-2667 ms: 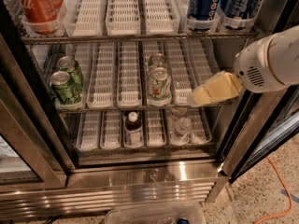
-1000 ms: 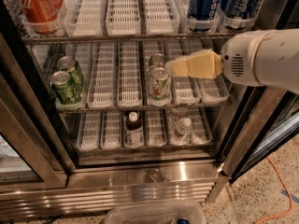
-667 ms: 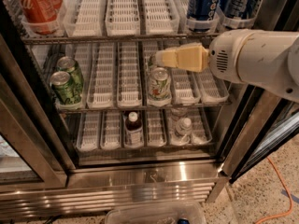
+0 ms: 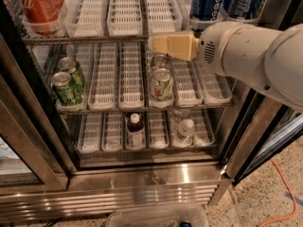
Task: Pick pepsi can from top shelf of fridge
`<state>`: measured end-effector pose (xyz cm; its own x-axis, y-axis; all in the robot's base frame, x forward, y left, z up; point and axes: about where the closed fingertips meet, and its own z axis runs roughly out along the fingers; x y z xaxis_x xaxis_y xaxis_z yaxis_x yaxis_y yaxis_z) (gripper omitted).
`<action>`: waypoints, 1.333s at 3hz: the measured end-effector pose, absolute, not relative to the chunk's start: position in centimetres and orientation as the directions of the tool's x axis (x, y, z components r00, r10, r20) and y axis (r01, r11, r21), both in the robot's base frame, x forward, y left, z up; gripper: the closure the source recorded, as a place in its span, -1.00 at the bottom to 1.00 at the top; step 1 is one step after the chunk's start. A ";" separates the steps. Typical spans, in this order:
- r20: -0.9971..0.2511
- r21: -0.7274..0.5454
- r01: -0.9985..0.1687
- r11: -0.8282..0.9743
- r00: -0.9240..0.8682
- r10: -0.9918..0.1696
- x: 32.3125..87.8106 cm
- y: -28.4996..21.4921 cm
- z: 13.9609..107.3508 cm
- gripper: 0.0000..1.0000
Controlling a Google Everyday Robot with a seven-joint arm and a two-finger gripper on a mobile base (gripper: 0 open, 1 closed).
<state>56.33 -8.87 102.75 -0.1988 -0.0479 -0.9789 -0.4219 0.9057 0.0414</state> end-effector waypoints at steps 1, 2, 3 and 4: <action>-0.982 0.026 -0.391 0.920 -0.184 -0.051 56.1 -9.6 103.1 -1.00; -0.985 -0.001 -0.341 0.940 -0.164 -0.060 54.6 -11.4 104.6 -1.00; -0.985 -0.001 -0.341 0.940 -0.163 -0.060 54.6 -11.3 104.6 -1.00; -0.985 0.011 -0.339 0.941 -0.164 -0.047 54.5 -11.0 104.5 -1.00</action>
Offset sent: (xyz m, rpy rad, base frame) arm -0.0093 -0.0209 0.0216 -0.0413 -0.0218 -0.1190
